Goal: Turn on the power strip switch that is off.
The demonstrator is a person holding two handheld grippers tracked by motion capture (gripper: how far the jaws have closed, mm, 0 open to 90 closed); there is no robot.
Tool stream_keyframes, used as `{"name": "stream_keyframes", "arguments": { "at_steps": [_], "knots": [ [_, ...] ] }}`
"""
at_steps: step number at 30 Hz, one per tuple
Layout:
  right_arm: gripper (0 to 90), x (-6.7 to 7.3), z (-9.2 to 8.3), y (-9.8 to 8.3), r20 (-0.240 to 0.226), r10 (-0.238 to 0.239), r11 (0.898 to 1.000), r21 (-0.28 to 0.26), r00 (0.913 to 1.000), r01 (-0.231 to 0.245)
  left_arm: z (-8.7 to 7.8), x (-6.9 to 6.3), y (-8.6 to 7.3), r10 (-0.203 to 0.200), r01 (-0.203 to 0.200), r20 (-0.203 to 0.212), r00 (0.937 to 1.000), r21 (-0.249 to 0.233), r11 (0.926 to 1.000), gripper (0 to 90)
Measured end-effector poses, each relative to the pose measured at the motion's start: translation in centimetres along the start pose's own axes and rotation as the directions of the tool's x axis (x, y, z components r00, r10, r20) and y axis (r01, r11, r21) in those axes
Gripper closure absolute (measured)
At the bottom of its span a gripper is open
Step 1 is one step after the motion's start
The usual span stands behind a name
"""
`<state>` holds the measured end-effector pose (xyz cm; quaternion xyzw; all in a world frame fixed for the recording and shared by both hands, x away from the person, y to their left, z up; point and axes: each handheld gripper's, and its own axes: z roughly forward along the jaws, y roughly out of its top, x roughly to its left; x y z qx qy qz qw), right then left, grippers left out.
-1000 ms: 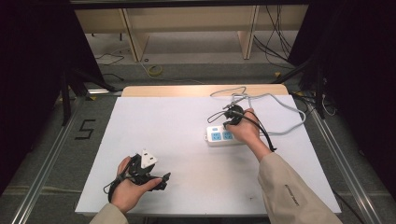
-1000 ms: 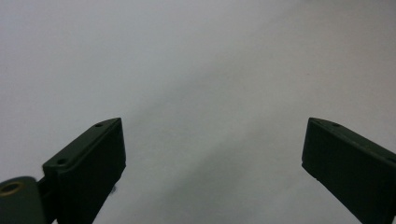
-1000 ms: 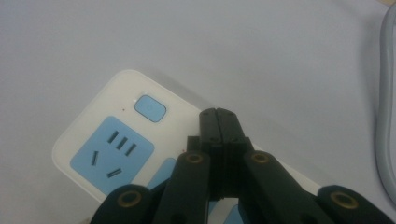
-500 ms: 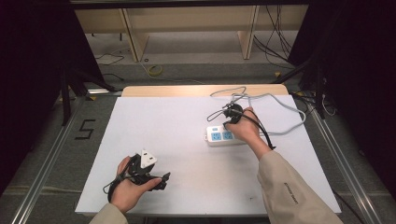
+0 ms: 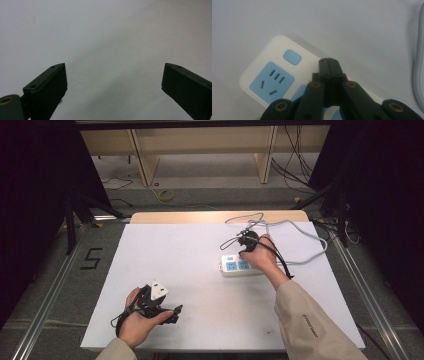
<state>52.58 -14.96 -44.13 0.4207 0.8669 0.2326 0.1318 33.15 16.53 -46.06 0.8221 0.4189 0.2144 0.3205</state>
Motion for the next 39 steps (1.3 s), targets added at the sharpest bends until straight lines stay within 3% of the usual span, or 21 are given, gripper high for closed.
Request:
{"name": "stream_keyframes", "arguments": {
  "at_steps": [10, 39],
  "knots": [
    [90.0, -0.08, 0.01, 0.16, -0.007, 0.011, 1.000, 0.013, 0.9999, -0.011, 0.00, 0.01, 0.00, 0.000, 0.000, -0.001, 1.0000, 0.000, 1.0000, 5.7],
    [90.0, 0.23, 0.04, 0.26, 0.009, -0.016, 1.000, 0.026, 0.9998, 0.015, 0.04, -0.03, 0.02, 0.002, -0.002, -0.002, 1.0000, 0.001, 1.0000, 5.8]
  ]
}}
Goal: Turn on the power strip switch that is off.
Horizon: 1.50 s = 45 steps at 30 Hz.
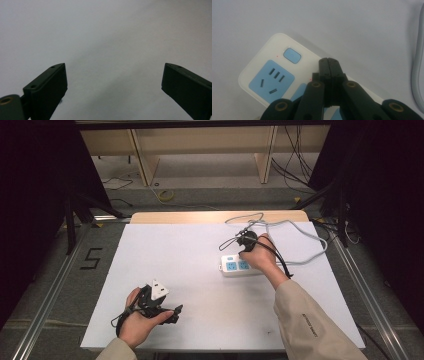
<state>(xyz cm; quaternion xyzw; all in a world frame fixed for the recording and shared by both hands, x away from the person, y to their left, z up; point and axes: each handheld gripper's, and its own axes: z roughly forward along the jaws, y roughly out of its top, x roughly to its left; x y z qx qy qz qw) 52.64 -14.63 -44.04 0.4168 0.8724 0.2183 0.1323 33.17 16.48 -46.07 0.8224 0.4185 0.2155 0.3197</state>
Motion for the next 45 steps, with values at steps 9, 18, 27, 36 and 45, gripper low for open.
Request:
{"name": "stream_keyframes", "arguments": {
  "at_steps": [9, 18, 27, 36, 45],
  "knots": [
    [90.0, 0.2, 0.0, -0.2, 0.014, 0.000, 1.000, -0.015, 0.9999, 0.000, 0.0, 0.0, 0.0, -0.002, 0.002, 0.001, 1.0000, 0.000, 1.0000, 5.8],
    [90.0, 0.1, 0.0, -0.5, 0.014, 0.009, 0.999, -0.038, 0.9999, -0.009, 0.0, 0.0, 0.0, -0.002, 0.002, -0.001, 1.0000, 0.000, 1.0000, 5.8],
    [90.0, 0.2, -0.1, -0.6, 0.017, -0.001, 0.999, -0.049, 0.9998, 0.002, 0.1, 0.0, 0.0, -0.003, 0.003, 0.000, 1.0000, 0.003, 1.0000, 5.9],
    [90.0, 0.1, -0.2, -0.8, 0.028, -0.005, 0.998, -0.056, 0.9996, 0.006, 0.0, -0.1, 0.0, -0.002, 0.002, -0.001, 1.0000, 0.000, 1.0000, 5.9],
    [87.8, -0.5, -0.5, -1.3, 0.017, 0.016, 0.997, -0.074, 0.9997, -0.014, 0.0, -0.1, 0.0, 0.001, -0.001, -0.003, 1.0000, 0.003, 1.0000, 5.8]
  ]
}}
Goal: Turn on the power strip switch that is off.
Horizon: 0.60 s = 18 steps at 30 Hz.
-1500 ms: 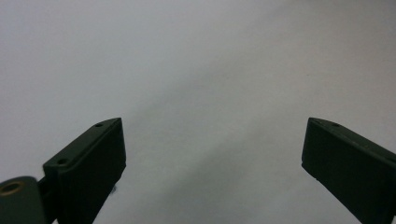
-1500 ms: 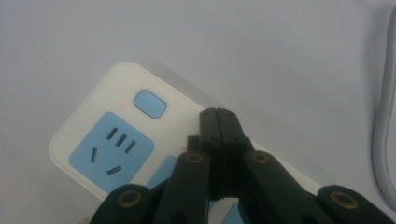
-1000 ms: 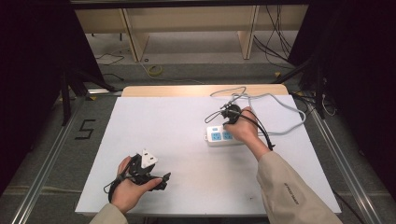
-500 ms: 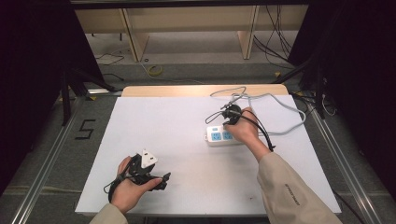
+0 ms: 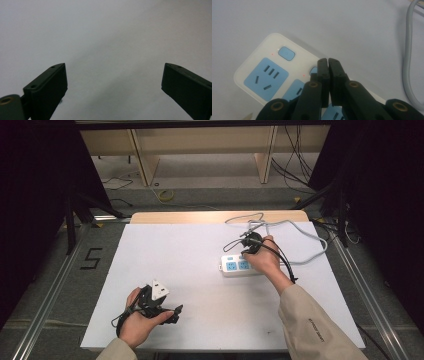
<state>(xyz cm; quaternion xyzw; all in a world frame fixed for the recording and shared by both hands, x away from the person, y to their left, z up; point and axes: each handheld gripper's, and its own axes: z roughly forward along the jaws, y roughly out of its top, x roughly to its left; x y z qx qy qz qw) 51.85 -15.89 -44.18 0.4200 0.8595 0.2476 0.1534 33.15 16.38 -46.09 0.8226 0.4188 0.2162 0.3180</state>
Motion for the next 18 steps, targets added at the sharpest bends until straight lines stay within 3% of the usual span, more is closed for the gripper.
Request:
{"name": "stream_keyframes", "arguments": {
  "at_steps": [9, 18],
  "knots": [
    [86.3, 0.0, -0.6, -0.3, -0.022, 0.005, 1.000, -0.023, 0.9997, -0.006, 0.0, 0.0, 0.0, -0.001, 0.001, -0.001, 1.0000, 0.001, 1.0000, 5.9],
    [78.2, -0.3, -1.4, -0.9, -0.022, 0.002, 0.999, -0.044, 0.9998, -0.003, 0.0, 0.0, 0.0, 0.000, 0.000, -0.002, 1.0000, 0.002, 1.0000, 5.9]
  ]
}}
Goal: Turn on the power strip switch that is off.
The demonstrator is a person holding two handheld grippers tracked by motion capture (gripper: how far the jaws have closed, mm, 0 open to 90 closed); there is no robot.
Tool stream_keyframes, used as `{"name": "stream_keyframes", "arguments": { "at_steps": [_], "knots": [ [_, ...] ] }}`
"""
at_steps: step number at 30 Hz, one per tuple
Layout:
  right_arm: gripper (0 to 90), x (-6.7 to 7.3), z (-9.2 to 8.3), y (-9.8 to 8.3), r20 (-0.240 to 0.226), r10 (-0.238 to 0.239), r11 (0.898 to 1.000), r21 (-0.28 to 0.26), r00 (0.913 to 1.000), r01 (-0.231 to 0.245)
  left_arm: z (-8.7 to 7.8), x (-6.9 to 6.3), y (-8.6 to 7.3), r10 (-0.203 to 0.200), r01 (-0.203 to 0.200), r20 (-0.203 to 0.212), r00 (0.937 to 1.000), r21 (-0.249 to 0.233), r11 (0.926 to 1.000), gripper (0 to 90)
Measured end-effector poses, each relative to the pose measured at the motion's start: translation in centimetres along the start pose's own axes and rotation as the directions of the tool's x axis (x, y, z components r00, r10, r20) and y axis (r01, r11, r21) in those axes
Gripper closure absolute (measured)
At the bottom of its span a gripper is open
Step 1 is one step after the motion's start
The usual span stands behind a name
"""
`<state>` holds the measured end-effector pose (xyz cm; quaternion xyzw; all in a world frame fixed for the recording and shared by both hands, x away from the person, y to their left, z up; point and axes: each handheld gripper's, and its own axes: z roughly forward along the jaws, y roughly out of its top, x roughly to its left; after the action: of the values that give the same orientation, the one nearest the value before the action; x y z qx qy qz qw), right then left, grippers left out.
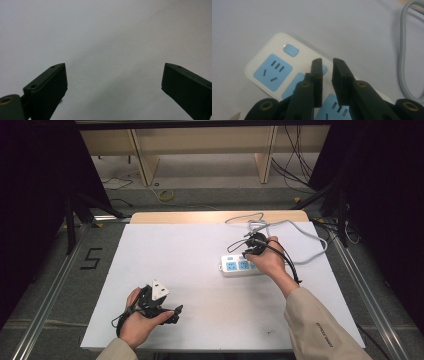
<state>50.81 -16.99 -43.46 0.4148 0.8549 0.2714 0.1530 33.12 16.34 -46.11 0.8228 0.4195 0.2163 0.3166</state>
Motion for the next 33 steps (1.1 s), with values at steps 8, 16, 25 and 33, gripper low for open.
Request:
{"name": "stream_keyframes", "arguments": {
  "at_steps": [8, 16, 25, 33],
  "knots": [
    [71.7, -0.1, -0.5, -0.5, -0.001, -0.002, 1.000, -0.007, 1.0000, 0.002, 0.0, 0.0, -0.1, -0.001, 0.001, -0.001, 1.0000, -0.001, 1.0000, 5.9],
    [67.6, -0.1, -1.3, -1.2, -0.012, 0.004, 0.999, -0.041, 0.9999, -0.005, 0.0, 0.0, 0.0, 0.002, -0.002, -0.001, 1.0000, 0.002, 1.0000, 5.9],
    [63.7, -0.3, -2.5, -2.0, -0.019, 0.016, 0.998, -0.065, 0.9997, -0.017, 0.0, 0.0, -0.1, -0.003, 0.003, -0.002, 1.0000, -0.001, 1.0000, 5.9],
    [60.8, -0.3, -3.6, -3.1, -0.029, 0.023, 0.996, -0.082, 0.9993, -0.026, 0.1, 0.0, -0.1, -0.005, 0.005, 0.000, 1.0000, 0.002, 1.0000, 5.9]
  ]
}}
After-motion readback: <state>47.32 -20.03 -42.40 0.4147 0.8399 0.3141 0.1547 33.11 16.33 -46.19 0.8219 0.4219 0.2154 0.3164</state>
